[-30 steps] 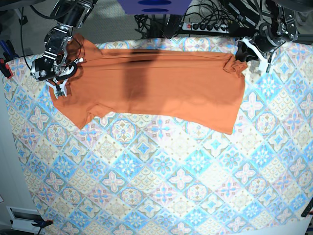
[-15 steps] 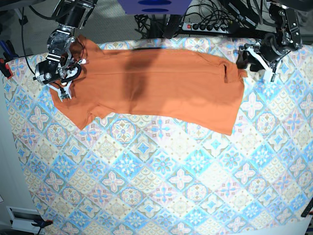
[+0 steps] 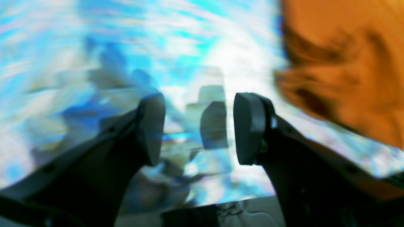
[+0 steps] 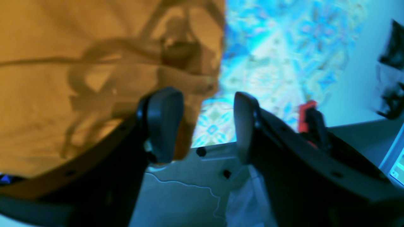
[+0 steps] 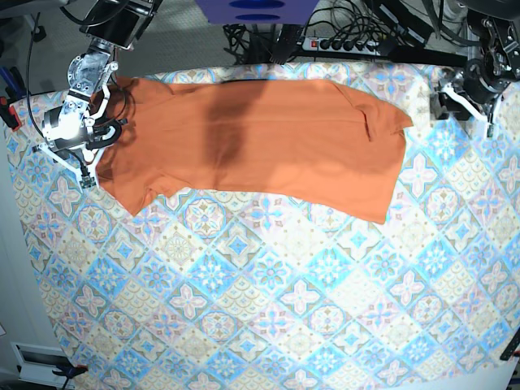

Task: Fold the T-shirt properly
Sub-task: 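Release the shirt and move both grippers to the shirt's side edges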

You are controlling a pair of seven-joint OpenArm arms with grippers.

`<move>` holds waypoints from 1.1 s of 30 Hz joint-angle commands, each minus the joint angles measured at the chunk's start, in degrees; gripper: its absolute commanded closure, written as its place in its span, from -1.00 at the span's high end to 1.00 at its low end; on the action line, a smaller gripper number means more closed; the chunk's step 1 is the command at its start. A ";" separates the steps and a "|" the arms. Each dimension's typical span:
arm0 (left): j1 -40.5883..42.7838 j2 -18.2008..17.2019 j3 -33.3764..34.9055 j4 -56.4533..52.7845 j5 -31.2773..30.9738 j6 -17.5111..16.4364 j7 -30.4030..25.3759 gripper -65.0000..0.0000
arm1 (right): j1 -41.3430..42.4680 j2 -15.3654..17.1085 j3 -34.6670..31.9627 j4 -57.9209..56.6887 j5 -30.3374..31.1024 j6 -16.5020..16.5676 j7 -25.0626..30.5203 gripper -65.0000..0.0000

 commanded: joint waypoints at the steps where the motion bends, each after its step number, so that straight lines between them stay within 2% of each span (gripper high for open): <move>1: -0.69 -0.71 -0.08 2.37 -1.53 -0.71 -1.06 0.07 | 1.30 0.46 -0.05 1.02 -0.06 -0.04 0.55 -0.12; 9: -1.13 -1.23 -0.08 5.62 -1.62 -0.71 -0.97 0.07 | 1.57 0.37 -0.05 1.02 -0.06 -0.04 0.55 -0.12; 17: -9.31 0.09 -0.17 5.27 -1.27 -0.71 -0.89 0.07 | 5.96 0.72 -0.49 0.94 -0.06 -0.04 0.73 -0.11; 20: -12.12 0.88 0.01 5.27 -1.18 -0.71 -0.89 0.08 | 8.07 0.72 -1.80 0.58 -0.06 -0.04 0.73 0.08; 22: -13.71 0.88 1.24 5.09 -0.13 -0.71 -0.53 0.16 | 9.48 1.07 -3.56 -0.82 -0.06 -0.04 0.73 0.19; 24: -16.34 0.88 4.58 5.09 2.69 -0.71 2.46 0.25 | 11.24 2.21 -5.94 -3.37 -0.06 -0.04 1.08 0.24; 28: -21.79 1.84 6.60 2.81 6.20 -0.71 10.02 0.22 | 13.79 2.30 -7.08 -8.56 -0.06 -0.04 5.74 0.25; 33: -26.45 2.99 6.69 -2.91 7.96 -0.71 10.98 0.20 | 18.44 2.30 -7.08 -20.95 -0.06 -0.04 11.45 0.25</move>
